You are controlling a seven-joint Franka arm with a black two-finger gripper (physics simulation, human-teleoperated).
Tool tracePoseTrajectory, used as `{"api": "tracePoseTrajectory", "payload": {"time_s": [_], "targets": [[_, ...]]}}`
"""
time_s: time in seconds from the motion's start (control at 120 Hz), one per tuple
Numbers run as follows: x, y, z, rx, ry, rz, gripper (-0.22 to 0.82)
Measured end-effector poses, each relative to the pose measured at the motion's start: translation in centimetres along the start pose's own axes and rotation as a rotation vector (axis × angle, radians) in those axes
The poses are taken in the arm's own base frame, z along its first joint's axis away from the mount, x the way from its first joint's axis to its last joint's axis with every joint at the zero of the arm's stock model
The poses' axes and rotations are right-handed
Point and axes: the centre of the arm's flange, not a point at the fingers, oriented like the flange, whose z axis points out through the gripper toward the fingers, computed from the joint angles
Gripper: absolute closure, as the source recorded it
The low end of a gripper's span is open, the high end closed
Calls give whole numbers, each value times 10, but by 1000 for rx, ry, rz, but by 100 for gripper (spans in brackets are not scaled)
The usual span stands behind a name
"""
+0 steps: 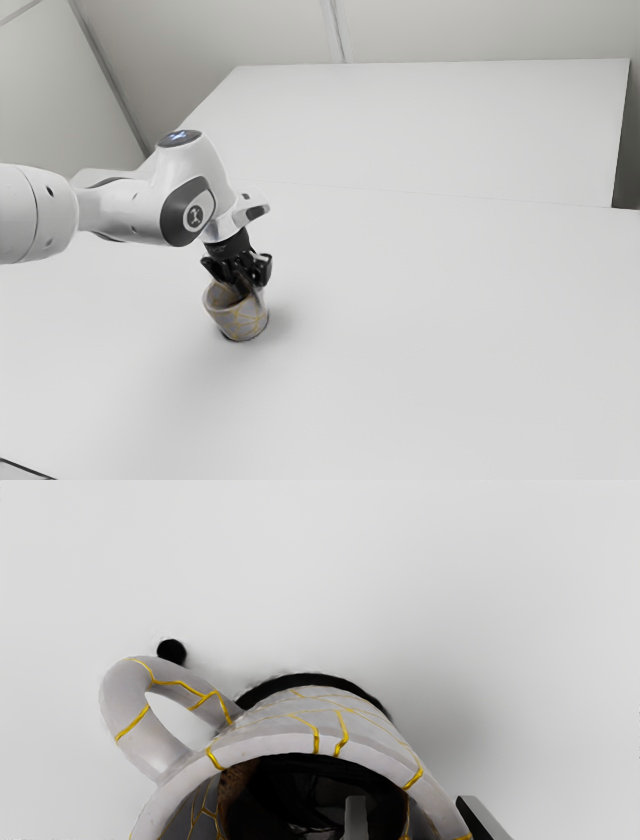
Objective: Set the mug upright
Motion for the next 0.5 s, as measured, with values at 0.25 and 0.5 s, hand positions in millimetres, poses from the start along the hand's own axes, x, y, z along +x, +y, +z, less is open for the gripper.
{"api": "tracePoseTrajectory", "payload": {"time_s": [0.25, 0.5], "targets": [[-1, 2, -20, -12, 21, -58, 15], [21, 17, -230, -47, 200, -3, 6]]}}
